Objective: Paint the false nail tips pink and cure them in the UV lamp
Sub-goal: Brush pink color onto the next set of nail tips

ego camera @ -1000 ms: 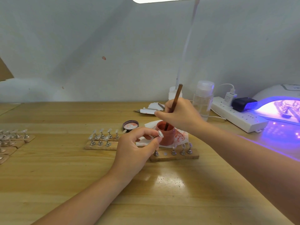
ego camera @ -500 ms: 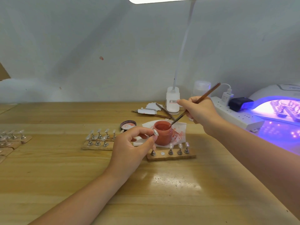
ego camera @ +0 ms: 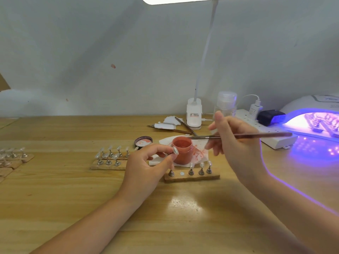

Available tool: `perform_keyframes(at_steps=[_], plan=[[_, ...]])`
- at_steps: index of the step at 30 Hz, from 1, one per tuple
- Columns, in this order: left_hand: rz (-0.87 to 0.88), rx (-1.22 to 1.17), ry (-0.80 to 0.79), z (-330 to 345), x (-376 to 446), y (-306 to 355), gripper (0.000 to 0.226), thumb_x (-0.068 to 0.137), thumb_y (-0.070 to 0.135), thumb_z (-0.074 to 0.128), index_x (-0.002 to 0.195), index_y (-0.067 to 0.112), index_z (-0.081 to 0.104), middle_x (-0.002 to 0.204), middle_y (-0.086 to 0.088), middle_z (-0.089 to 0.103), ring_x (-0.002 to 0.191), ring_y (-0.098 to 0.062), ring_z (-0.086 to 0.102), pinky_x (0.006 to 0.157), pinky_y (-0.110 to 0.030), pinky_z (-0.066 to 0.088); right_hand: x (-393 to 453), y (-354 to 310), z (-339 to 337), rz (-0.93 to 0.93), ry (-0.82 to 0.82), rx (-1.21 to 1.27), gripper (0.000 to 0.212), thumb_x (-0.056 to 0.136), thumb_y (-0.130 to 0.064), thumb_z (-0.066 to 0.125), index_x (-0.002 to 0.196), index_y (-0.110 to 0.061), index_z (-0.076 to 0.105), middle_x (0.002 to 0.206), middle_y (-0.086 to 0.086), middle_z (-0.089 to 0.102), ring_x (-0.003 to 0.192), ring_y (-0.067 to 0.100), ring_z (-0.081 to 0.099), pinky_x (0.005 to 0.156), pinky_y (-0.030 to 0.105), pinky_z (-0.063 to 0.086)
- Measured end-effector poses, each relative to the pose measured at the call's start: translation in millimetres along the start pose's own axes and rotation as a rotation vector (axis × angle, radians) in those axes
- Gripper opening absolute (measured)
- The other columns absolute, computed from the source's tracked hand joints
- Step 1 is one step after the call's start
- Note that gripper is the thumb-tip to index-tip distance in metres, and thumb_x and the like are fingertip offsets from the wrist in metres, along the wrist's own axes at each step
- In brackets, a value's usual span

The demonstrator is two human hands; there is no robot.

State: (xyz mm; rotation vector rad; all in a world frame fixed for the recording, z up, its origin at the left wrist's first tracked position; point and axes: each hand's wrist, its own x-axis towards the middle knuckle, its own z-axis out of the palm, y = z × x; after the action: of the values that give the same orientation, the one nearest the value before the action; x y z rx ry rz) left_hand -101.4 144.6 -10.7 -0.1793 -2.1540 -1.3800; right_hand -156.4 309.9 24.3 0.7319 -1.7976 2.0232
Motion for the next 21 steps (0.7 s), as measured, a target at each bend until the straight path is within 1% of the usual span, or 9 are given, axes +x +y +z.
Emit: perform_keyframes(at_steps=[2,4,7,9,11,13,16,18,21], plan=[[0.005,-0.009,0.001,0.3,0.2,0.2,0.019,0.077,0.018,0.069,0.074,0.036,0.066,0.059,0.011,0.066,0.075,0.003,0.058,0.071,-0.012,0.039,-12.0,1.4,5.0,-0.098,-0.081,-0.009,0.029,0.089,-0.037,0.052,0.072,-0.018,0.064,0.056,0.001,0.066,0.043,0.006,0.056,0.045,0.009,0.04],[0.012,-0.02,0.012,0.5,0.5,-0.1,0.019,0.076,0.018,0.069,0.074,0.037,0.065,0.057,0.012,0.066,0.072,0.004,0.058,0.069,-0.01,0.038,-18.6,3.2,8.4,-0.162,-0.13,-0.08,0.026,0.092,-0.034,0.053,0.075,-0.019,0.066,0.062,-0.013,0.067,0.052,0.002,0.06,0.052,0.008,0.041],[0.028,-0.033,0.011,1.1,1.2,-0.3,0.012,0.074,0.024,0.067,0.074,0.035,0.066,0.057,0.013,0.066,0.072,0.005,0.058,0.068,-0.008,0.037,-23.7,3.7,9.8,-0.222,-0.158,-0.133,0.032,0.089,-0.028,0.046,0.072,-0.011,0.067,0.065,-0.022,0.064,0.057,-0.001,0.061,0.055,0.009,0.043],[0.046,-0.03,0.01,0.9,1.6,-1.2,0.016,0.076,0.017,0.069,0.075,0.033,0.068,0.058,0.014,0.066,0.074,0.005,0.059,0.068,-0.004,0.036,-26.1,4.4,10.0,-0.237,-0.172,-0.118,0.037,0.091,-0.023,0.043,0.07,-0.004,0.067,0.066,-0.024,0.063,0.057,-0.003,0.06,0.056,0.006,0.042],[0.057,-0.02,0.004,0.5,1.9,-1.5,0.019,0.076,0.01,0.069,0.077,0.029,0.069,0.059,0.014,0.067,0.075,0.005,0.06,0.069,-0.002,0.036,-27.1,5.3,10.7,-0.233,-0.171,-0.111,0.038,0.095,-0.017,0.044,0.07,0.001,0.067,0.067,-0.023,0.063,0.059,-0.003,0.06,0.057,0.005,0.042],[0.058,-0.019,-0.002,0.1,1.7,-1.0,0.017,0.077,0.01,0.069,0.078,0.026,0.07,0.06,0.013,0.067,0.075,0.005,0.06,0.069,-0.002,0.036,-27.1,7.2,11.3,-0.243,-0.166,-0.128,0.037,0.095,-0.013,0.043,0.071,0.002,0.067,0.072,-0.019,0.064,0.061,-0.003,0.061,0.059,0.007,0.043],[0.051,-0.014,0.003,-0.1,1.3,-0.8,0.018,0.077,0.011,0.069,0.079,0.029,0.07,0.061,0.012,0.067,0.075,0.004,0.06,0.068,-0.004,0.036,-28.7,10.6,11.6,-0.248,-0.155,-0.166,0.041,0.093,-0.021,0.04,0.071,0.0,0.068,0.074,-0.013,0.065,0.062,-0.002,0.061,0.06,0.009,0.044],[0.043,-0.012,0.012,0.0,0.9,-0.5,0.021,0.077,0.011,0.069,0.078,0.033,0.068,0.062,0.011,0.068,0.075,0.004,0.059,0.068,-0.005,0.036,-31.6,12.3,10.7,-0.248,-0.154,-0.17,0.043,0.091,-0.025,0.039,0.07,-0.002,0.068,0.071,-0.01,0.065,0.06,-0.001,0.061,0.058,0.01,0.044],[0.026,-0.026,0.021,0.7,0.4,0.3,0.022,0.077,0.014,0.069,0.076,0.035,0.067,0.06,0.012,0.067,0.073,0.005,0.059,0.068,-0.007,0.037,-35.3,12.4,9.7,-0.232,-0.144,-0.131,0.044,0.091,-0.026,0.039,0.066,-0.004,0.067,0.057,0.0,0.063,0.052,0.0,0.057,0.054,0.009,0.041]])
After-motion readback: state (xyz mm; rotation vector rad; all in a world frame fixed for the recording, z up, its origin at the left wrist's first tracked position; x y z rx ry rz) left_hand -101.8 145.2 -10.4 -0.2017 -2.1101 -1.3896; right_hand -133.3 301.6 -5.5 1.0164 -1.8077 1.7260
